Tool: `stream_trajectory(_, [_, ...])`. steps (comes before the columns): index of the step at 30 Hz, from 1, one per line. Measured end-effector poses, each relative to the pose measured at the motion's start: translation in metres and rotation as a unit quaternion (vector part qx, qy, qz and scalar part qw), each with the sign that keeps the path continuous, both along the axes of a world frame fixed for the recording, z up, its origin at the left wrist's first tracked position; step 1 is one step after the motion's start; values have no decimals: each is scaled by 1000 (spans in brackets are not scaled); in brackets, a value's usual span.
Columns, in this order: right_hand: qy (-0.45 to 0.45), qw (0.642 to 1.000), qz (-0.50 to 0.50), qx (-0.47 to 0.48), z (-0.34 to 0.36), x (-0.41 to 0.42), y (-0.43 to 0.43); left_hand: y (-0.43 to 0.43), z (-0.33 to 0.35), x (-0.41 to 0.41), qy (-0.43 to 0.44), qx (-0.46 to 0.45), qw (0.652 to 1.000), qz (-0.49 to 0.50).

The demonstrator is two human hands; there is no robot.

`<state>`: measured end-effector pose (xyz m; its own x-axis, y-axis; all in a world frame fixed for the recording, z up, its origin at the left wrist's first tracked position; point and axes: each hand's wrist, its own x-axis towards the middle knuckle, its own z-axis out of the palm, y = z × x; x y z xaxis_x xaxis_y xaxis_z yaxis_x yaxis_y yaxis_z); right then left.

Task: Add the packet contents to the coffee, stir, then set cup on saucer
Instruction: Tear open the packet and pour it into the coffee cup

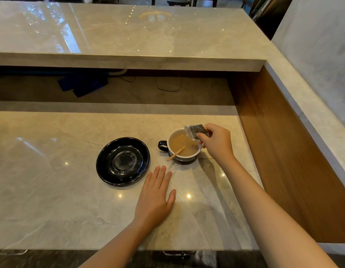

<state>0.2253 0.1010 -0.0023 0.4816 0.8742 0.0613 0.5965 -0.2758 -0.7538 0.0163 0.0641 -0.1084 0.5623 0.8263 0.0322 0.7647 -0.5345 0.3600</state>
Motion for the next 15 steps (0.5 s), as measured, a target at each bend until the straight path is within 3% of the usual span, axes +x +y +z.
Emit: stream_trajectory(15, [28, 999, -30, 10, -9, 1, -2, 0, 0, -1, -4, 6, 1000, -6])
